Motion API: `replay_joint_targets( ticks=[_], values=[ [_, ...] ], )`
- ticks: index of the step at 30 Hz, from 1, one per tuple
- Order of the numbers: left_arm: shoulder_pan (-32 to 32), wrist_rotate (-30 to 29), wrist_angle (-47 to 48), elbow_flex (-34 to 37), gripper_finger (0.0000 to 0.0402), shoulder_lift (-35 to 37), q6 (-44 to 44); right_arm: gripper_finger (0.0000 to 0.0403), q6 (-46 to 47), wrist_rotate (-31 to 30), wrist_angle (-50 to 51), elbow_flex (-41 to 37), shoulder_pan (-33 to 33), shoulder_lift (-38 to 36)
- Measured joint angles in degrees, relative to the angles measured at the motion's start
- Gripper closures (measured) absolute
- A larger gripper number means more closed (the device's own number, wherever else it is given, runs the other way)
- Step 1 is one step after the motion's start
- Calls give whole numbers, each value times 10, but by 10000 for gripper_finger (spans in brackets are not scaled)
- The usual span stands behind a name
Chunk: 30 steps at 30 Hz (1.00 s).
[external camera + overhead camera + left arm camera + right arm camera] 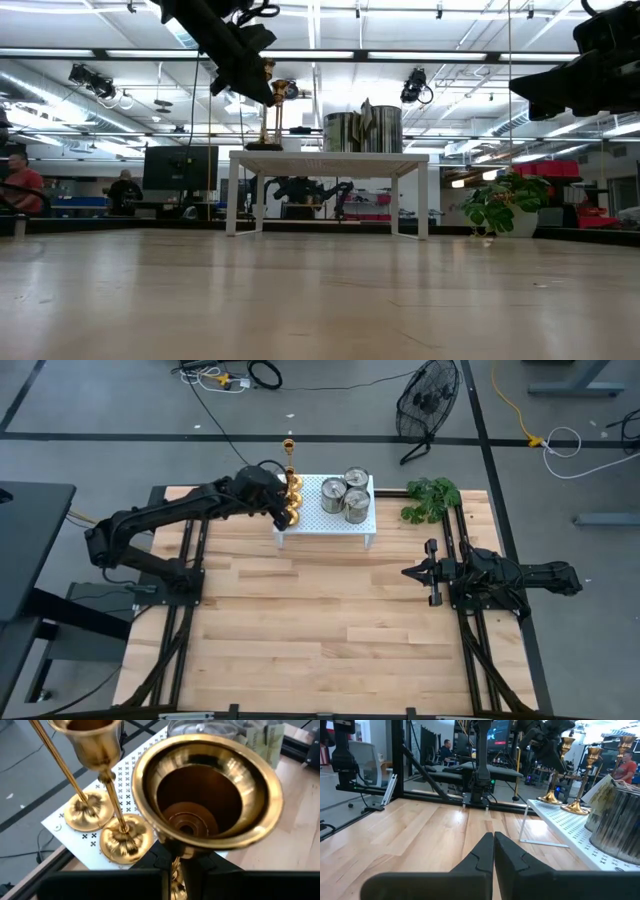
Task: Pick & Place candle stick holders
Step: Put the candle holder aligned with the other candle holder on the shelf
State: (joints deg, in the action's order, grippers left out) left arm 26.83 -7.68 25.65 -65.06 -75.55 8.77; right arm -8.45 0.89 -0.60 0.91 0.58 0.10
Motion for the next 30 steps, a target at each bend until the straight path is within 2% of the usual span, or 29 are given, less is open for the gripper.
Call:
replay_joint_targets(
  ticks=[30],
  values=[
    [0,-17,-1,0,375,-14,11,385,0,0,0,0,0,0]
  ],
)
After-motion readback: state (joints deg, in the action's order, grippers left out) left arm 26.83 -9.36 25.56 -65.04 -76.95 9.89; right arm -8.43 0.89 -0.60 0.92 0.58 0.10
